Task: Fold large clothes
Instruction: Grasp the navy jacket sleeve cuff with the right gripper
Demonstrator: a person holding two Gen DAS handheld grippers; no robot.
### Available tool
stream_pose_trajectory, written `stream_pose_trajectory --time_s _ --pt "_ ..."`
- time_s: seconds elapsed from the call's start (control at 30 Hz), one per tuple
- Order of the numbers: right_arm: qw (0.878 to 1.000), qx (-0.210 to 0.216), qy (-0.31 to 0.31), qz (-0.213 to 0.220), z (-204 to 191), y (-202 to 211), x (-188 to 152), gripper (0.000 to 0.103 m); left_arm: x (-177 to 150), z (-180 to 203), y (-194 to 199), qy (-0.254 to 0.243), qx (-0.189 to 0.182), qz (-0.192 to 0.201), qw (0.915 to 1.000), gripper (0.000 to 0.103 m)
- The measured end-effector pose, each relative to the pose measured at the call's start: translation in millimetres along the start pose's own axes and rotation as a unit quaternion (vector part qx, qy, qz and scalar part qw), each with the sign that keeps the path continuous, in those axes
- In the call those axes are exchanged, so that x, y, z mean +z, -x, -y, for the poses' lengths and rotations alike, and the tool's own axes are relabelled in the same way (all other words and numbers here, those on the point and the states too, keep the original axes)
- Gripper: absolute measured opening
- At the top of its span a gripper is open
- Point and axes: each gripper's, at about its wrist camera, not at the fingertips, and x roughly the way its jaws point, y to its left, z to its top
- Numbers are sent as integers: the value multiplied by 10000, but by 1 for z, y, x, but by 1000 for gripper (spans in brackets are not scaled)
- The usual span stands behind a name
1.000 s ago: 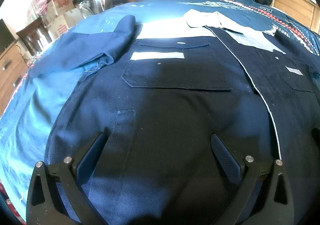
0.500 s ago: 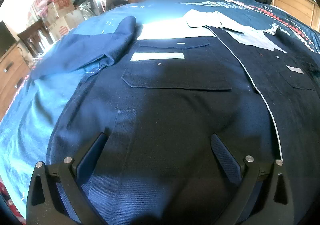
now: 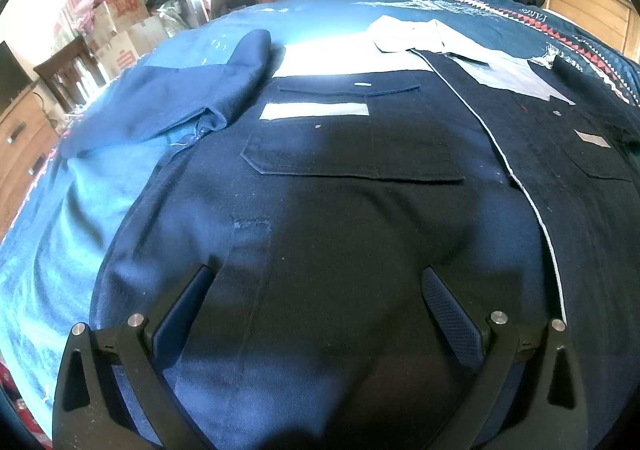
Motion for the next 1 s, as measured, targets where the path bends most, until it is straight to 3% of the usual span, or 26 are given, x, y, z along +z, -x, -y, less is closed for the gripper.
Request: stream_pose_trajectory --time_s 0.07,0.23,0.67,0.7,0.73,0.77,0.8,0.9,1.0 --pt "9998 2 -171 -94 12 -10 5 86 1 0 -1 -11 12 -8 10000 103" --pt "9997 110 -152 -172 24 -21 12 75 2 0 -2 -11 7 -14 10000 103" --pt "9995 -105 228 -214 22 -49 32 73 1 1 -2 -13 21 -4 10000 103" --pt "9994 -106 236 -213 22 -51 32 70 1 1 -1 -10 19 -2 10000 103" --pt "9993 -87 253 -243 21 -53 31 52 1 1 -1 -7 17 0 10000 103" --pt "9993 -74 246 -278 19 -56 29 19 1 1 -1 -5 15 1 10000 103" --pt "9993 -25 232 -278 16 -56 27 4 1 1 -2 -3 12 2 10000 103" --pt "9979 295 561 -96 -26 -39 17 5 1 0 -2 16 -7 8 10000 103" --pt "9892 972 1096 -32 -106 -17 -3 4 1 -2 -1 64 -75 10 10000 103"
